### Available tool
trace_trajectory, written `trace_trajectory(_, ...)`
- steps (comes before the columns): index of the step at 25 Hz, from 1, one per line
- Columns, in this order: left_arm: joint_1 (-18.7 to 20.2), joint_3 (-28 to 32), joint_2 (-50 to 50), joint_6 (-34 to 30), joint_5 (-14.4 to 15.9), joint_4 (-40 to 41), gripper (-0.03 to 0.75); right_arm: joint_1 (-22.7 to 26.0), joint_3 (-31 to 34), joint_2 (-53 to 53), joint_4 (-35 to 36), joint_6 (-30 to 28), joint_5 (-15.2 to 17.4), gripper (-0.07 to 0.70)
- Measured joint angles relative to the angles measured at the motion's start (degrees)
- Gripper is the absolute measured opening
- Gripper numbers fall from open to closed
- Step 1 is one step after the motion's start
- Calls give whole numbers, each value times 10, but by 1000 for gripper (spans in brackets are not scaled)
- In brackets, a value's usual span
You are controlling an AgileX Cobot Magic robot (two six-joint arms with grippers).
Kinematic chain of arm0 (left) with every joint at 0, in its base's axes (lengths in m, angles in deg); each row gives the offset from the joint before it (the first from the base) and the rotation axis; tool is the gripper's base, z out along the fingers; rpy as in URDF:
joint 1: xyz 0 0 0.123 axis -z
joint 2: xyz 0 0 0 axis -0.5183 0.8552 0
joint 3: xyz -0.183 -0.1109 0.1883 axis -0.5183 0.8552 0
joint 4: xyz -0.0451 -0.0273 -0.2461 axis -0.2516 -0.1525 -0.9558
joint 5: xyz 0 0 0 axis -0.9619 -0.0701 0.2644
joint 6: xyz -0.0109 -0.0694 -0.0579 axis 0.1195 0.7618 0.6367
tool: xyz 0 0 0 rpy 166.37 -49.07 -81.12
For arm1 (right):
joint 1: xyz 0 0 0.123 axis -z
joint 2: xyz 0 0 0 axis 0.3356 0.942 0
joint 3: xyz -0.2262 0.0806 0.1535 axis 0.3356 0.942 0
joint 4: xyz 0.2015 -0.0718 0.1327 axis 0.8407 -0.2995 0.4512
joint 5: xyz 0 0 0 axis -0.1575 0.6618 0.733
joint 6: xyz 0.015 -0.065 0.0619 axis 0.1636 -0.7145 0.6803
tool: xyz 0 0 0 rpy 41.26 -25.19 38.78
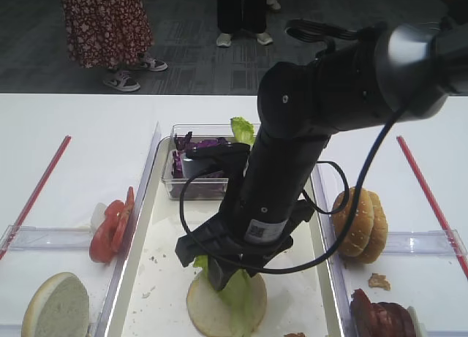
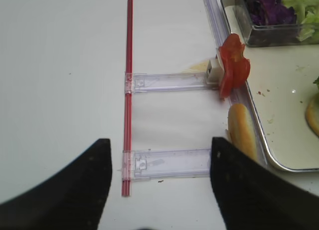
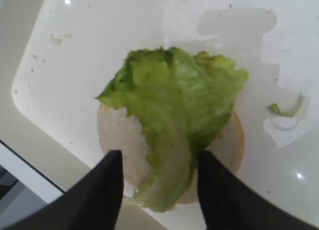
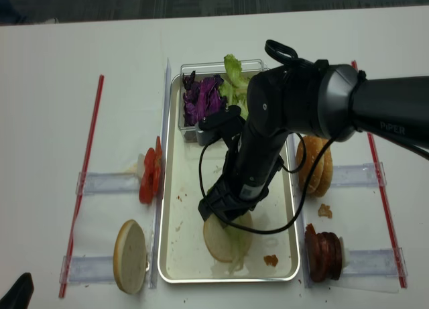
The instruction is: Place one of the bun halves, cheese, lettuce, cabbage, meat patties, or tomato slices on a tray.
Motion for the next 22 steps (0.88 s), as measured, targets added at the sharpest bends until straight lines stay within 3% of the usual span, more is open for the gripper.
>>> trace_trajectory(11, 0, 0, 0, 0, 0, 0, 412, 0, -4, 0, 0, 8, 8, 417)
trace_trajectory(22, 0, 0, 0, 1, 0, 0, 412, 0, -84, 0, -23, 49, 101, 417)
